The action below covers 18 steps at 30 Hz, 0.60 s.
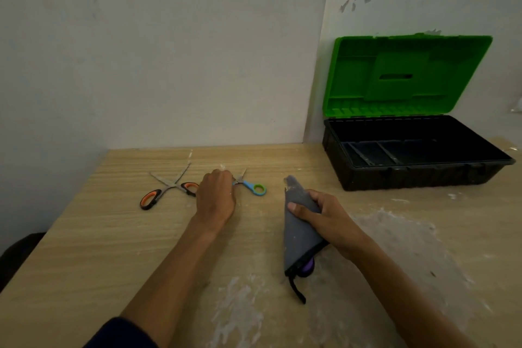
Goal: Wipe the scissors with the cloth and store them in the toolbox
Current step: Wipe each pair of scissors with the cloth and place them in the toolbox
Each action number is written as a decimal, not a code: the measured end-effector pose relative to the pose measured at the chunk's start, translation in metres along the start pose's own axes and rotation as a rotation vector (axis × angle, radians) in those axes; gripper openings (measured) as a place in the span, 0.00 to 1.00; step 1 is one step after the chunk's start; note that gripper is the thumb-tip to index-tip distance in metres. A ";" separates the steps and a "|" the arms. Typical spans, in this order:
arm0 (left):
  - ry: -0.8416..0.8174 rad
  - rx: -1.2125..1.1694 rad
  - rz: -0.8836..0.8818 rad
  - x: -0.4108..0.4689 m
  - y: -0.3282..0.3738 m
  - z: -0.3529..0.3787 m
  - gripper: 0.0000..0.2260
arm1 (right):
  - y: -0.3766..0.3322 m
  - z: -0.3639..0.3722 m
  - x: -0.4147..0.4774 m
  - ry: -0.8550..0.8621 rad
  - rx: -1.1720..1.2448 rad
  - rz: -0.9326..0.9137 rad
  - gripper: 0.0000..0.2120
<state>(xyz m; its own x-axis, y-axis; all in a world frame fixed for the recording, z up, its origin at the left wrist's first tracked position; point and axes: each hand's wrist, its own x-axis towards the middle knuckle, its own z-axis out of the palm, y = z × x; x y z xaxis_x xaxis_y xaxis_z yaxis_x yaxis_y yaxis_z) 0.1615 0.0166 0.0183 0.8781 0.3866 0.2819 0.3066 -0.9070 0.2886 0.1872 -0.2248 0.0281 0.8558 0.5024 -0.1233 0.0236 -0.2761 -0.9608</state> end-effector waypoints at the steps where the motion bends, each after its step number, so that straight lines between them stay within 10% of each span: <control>1: 0.025 -0.077 -0.005 -0.004 0.000 0.000 0.10 | 0.000 -0.001 0.000 0.002 0.010 0.007 0.15; 8: 0.115 -0.543 -0.006 -0.026 0.000 -0.016 0.08 | -0.008 -0.001 -0.003 0.122 0.194 0.014 0.32; 18: -0.233 -1.188 -0.148 -0.068 0.003 -0.009 0.06 | -0.023 -0.007 -0.009 0.172 -0.034 -0.273 0.14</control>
<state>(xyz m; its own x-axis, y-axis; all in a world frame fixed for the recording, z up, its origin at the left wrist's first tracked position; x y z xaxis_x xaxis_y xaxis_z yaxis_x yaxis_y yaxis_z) 0.0995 -0.0110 0.0082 0.9455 0.3232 0.0392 -0.0097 -0.0923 0.9957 0.1828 -0.2287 0.0534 0.8900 0.4170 0.1847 0.2795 -0.1787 -0.9434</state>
